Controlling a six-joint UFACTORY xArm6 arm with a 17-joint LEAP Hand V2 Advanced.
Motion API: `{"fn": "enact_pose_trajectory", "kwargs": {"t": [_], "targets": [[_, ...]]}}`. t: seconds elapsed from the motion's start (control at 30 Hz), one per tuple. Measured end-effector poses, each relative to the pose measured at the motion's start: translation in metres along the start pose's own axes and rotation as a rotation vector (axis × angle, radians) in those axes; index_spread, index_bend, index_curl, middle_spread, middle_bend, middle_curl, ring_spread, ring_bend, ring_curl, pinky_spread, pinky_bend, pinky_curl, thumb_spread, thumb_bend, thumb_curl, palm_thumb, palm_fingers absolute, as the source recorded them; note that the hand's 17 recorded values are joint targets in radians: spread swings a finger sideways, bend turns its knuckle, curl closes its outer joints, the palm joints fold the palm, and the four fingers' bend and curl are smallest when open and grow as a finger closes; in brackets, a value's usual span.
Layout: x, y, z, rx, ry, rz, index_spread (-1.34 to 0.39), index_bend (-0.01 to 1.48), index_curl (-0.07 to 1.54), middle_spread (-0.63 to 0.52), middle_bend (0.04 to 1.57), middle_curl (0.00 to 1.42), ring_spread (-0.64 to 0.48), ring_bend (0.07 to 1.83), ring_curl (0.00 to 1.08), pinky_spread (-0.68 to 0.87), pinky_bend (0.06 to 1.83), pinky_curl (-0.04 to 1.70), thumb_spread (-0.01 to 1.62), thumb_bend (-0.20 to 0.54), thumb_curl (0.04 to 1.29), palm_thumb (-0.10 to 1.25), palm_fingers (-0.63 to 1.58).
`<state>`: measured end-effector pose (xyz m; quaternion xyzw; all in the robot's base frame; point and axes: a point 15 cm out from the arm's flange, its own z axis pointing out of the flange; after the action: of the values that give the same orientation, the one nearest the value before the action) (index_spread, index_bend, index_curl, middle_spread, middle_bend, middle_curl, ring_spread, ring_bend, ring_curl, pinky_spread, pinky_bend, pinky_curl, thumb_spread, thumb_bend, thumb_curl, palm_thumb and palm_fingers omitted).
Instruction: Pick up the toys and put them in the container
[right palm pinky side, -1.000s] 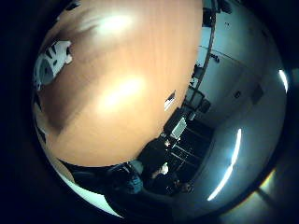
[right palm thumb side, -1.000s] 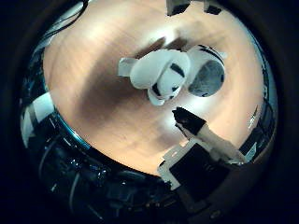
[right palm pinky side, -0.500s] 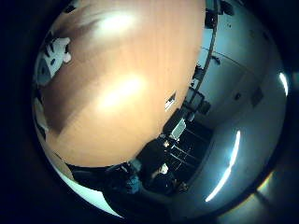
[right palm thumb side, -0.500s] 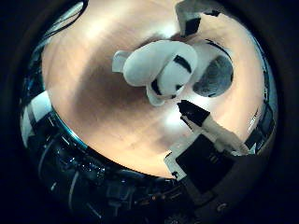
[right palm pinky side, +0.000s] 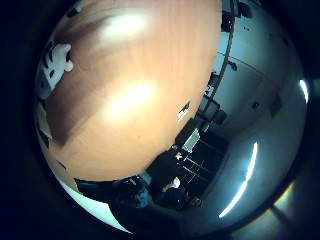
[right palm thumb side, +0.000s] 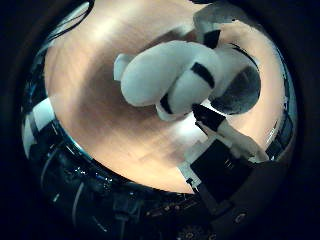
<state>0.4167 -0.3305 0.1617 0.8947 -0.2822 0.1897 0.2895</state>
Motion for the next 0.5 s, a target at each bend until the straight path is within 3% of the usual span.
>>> {"fn": "enact_pose_trajectory", "kwargs": {"t": [0.07, 0.17, 0.5], "targets": [[0.000, 0.000, 0.000, 0.001, 0.002, -0.001, -0.51, 1.13, 0.57, -0.30, 0.32, 0.39, 0.04, 0.16, 0.13, 0.34, 0.14, 0.15, 0.87, -0.009, 0.37, 1.00, 0.42], [0.007, -0.003, -0.006, 0.020, 0.023, 0.003, -0.46, 1.20, 0.59, -0.34, 0.38, 0.41, 0.01, 0.17, 0.12, 0.34, 0.15, 0.13, 0.88, -0.016, 0.38, 1.04, 0.43], [0.049, 0.020, -0.061, 0.010, 0.142, 0.053, -0.42, 1.27, 0.57, -0.41, 0.47, 0.45, -0.02, 0.17, 0.13, 0.34, 0.16, 0.13, 0.89, -0.018, 0.37, 1.06, 0.42]]}}
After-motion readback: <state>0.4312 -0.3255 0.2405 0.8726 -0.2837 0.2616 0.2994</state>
